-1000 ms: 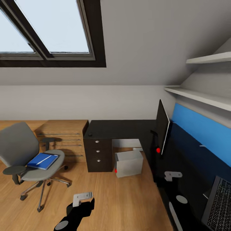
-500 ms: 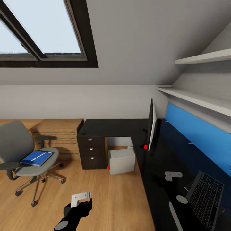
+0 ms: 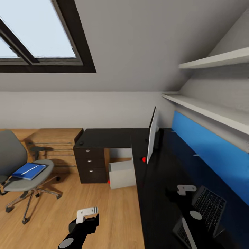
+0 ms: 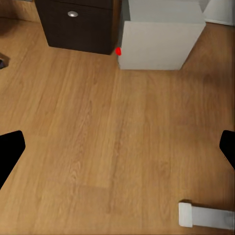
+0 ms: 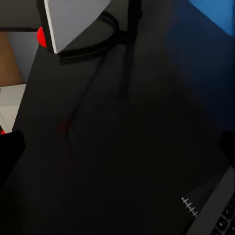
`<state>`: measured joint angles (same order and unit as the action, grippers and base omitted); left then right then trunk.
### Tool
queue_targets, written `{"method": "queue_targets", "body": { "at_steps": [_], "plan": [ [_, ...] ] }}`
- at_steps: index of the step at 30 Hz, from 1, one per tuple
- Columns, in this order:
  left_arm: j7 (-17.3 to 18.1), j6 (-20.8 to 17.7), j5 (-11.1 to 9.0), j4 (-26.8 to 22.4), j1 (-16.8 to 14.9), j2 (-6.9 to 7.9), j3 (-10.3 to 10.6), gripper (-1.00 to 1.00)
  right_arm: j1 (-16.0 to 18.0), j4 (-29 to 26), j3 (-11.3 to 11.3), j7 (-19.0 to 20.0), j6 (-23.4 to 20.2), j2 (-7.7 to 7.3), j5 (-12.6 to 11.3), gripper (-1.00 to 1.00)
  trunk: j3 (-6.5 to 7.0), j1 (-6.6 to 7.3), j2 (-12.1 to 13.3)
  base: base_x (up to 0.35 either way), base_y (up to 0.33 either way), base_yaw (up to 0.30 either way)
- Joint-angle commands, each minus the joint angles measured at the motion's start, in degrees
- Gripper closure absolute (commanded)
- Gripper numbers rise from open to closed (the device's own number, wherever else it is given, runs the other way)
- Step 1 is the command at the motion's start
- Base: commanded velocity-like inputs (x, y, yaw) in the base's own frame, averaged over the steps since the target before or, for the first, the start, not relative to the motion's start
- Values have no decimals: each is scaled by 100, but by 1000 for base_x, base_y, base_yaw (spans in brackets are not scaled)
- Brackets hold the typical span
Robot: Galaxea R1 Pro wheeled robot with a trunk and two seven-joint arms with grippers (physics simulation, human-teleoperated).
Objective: In the bedroom, organize the workspace by keeping the computer under the desk, ensuring the monitor is on the desk, placing the keyboard on the desk next to the monitor, placing the mouse on the desk next to the keyboard, moving the folder from the swivel chair onto the desk next to the mouse, stacking the notebook on top of the folder with the pen on top of the notebook, and positioning the swivel chair next to the desk.
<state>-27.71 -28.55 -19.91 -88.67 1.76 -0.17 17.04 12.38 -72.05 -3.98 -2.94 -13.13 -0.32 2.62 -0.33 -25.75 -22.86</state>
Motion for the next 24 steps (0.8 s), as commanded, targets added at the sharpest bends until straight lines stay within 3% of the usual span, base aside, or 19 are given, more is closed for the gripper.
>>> {"method": "queue_targets", "body": {
  "at_steps": [1, 4, 6, 7, 10, 12, 13, 15, 16, 20, 24],
  "plan": [
    [-51, -10, -61, -10, 0, 2, 2, -100, 1, -8, 7, -16, -28, -5, 28, -100, -3, -4, -5, 112, -339, 0],
    [-50, -7, -65, -10, 0, 8, -12, -100, 7, 42, -5, -79, -19, -16, 40, -100, -3, -4, -5, 185, -294, 0],
    [-50, -8, -65, -10, 0, 8, -20, -100, 97, 427, -35, -251, -12, -38, 44, -100, -3, -4, -5, 225, -263, 0],
    [-40, -5, -67, -10, 0, 8, -18, -100, 562, 983, -93, -435, 4, -165, 45, -100, -3, -4, -5, 232, -257, 0],
    [-35, -4, -70, -10, 0, 8, -17, -100, 1291, 1920, -135, -535, 110, -411, 31, -100, -3, -4, -5, 234, -255, 0],
    [-51, -3, -63, -2, 0, 8, -17, -100, 1937, 3077, -192, -564, 509, -570, 24, -100, -3, -4, -5, 234, -254, 0],
    [-55, -2, -62, 0, 0, 8, -17, -100, 2081, 3376, -210, -568, 641, -594, 21, -100, -3, -4, -5, 235, -254, 0],
    [-63, 3, -58, 5, 0, 8, -17, -100, 2636, 4757, -256, -581, 1377, -660, 15, -100, -3, -4, -5, 235, -251, 0],
    [-65, 5, -61, 6, 0, 8, -17, -100, 2774, 5171, -265, -587, 1632, -664, 20, -100, -3, -4, -5, 224, -225, 0],
    [-47, 5, -64, 8, 0, 5, -8, -100, 2942, 5688, -274, -609, 1927, -674, 20, -100, -3, -4, -5, 150, -148, 0],
    [-39, 1, -67, -98, 0, -13, 13, -100, 3007, 5889, -284, -850, 1765, -689, 13, -100, -3, -4, -5, 27, -26, 0]
  ]
}}
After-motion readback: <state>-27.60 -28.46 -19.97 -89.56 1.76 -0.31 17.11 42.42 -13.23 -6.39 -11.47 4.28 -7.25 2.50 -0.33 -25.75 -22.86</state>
